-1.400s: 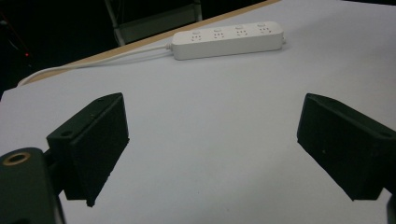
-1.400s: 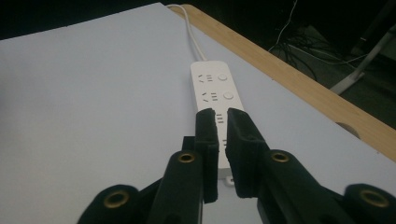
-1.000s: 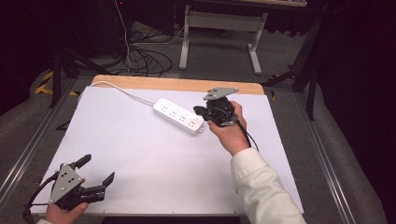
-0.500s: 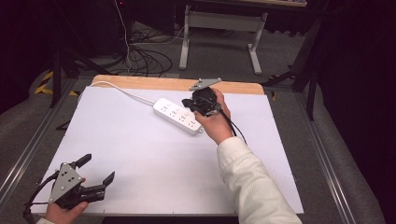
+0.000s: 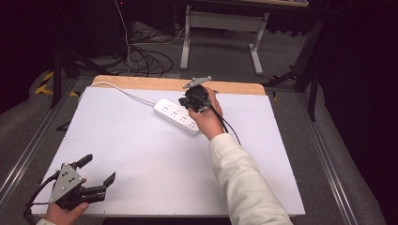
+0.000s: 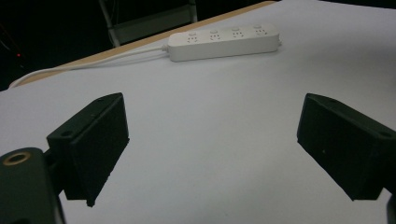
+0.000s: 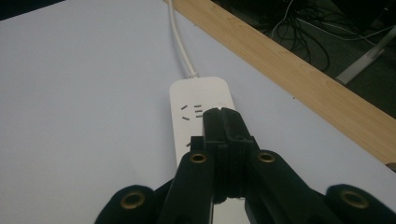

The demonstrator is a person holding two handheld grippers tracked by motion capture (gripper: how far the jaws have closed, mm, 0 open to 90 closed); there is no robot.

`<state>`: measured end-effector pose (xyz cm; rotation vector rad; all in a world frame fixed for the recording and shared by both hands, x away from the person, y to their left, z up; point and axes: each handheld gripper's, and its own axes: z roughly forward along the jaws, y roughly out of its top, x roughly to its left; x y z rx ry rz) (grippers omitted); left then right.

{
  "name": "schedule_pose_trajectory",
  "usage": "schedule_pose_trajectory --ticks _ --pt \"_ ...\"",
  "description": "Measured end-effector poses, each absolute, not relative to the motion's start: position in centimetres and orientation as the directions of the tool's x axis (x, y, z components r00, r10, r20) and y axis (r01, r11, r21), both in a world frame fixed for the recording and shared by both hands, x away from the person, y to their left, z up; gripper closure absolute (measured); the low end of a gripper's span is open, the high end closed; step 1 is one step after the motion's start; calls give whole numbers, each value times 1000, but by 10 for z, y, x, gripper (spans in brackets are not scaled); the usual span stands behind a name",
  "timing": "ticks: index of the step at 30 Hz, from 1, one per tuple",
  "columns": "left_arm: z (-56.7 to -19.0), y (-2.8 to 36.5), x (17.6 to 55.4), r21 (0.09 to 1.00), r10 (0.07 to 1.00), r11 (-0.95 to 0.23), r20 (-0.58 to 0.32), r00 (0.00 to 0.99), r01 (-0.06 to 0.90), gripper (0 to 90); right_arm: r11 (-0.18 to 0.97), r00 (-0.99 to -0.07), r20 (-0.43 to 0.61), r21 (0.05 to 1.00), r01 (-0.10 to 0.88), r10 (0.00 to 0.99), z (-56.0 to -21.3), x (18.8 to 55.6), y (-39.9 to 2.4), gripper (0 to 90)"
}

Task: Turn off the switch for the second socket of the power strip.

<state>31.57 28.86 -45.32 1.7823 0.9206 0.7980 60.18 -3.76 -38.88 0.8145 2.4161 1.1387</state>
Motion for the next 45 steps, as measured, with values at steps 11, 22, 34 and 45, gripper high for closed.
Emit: schedule_pose_trajectory --ticks 11,22,34,45 --pt "-453 289 316 930 853 -278 125 507 239 97 524 -762 -65 763 378 645 -417 619 -25 900" --pt "-454 289 317 931 853 -274 120 508 240 96 485 -728 -35 767 420 684 -437 631 -20 900" --pt "-454 290 317 931 851 -276 121 511 239 97 458 -705 -16 771 443 709 -451 635 -15 900" --pt "-454 290 317 932 851 -271 114 513 242 96 442 -687 -19 778 446 726 -459 635 -11 900"
